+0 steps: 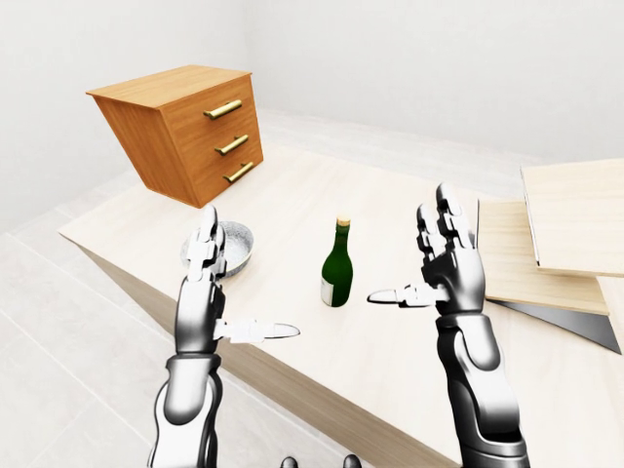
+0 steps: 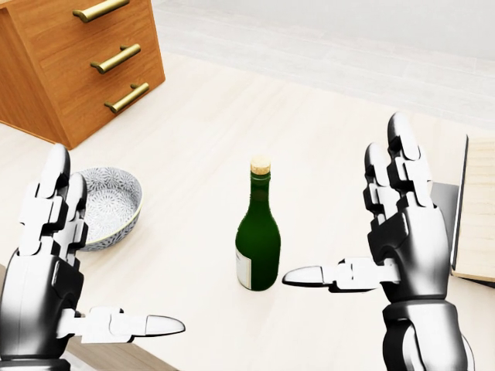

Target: Put the wine bottle on the wine rack.

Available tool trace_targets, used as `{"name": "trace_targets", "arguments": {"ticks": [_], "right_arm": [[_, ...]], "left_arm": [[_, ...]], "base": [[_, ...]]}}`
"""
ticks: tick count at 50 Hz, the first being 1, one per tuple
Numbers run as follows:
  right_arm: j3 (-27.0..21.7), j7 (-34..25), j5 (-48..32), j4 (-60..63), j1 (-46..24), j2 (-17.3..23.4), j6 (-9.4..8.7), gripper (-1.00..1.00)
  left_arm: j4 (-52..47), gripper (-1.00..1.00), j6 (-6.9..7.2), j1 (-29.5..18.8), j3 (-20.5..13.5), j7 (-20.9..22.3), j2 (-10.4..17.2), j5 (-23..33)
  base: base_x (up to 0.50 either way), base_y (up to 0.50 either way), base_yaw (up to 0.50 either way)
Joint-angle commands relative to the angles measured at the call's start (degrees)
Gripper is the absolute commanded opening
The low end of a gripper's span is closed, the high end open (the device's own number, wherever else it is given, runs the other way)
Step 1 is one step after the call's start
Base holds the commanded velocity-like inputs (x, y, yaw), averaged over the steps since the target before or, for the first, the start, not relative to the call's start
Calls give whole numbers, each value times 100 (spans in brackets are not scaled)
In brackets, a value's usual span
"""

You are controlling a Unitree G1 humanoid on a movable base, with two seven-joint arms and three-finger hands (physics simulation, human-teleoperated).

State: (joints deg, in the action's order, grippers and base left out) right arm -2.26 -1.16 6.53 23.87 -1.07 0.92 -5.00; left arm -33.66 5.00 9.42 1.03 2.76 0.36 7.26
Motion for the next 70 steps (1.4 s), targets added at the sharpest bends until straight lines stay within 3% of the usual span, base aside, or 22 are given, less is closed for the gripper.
{"name": "trace_targets", "arguments": {"ticks": [1, 8, 17, 36, 48, 70], "right_arm": [[10, 5, -21, -43, -239, 34, 0, 100], [-169, 171, 186, -235, -748, -32, 0, 100], [155, 353, -55, -558, -1162, 76, 0, 100], [203, 507, -233, -1684, -1913, -79, 0, 100], [286, 549, -378, -2508, -2357, -181, 0, 100], [316, 593, -569, -3150, -2720, -246, 0, 100]], "left_arm": [[-83, 100, 0, 15, -10, 16, -7, -8], [-272, 100, 0, 3, -5, 33, 0, 20], [-421, 100, 0, -24, -17, 50, 4, 39], [-660, 100, 0, -73, -124, 118, 7, 17], [-1106, 100, 0, 89, -540, 252, -1, -243], [-1318, 100, 0, 49, -725, 403, -36, -259]], "base": [[0, 0, 0], [0, 0, 0], [0, 0, 0], [0, 0, 0], [0, 0, 0], [0, 0, 0]]}}
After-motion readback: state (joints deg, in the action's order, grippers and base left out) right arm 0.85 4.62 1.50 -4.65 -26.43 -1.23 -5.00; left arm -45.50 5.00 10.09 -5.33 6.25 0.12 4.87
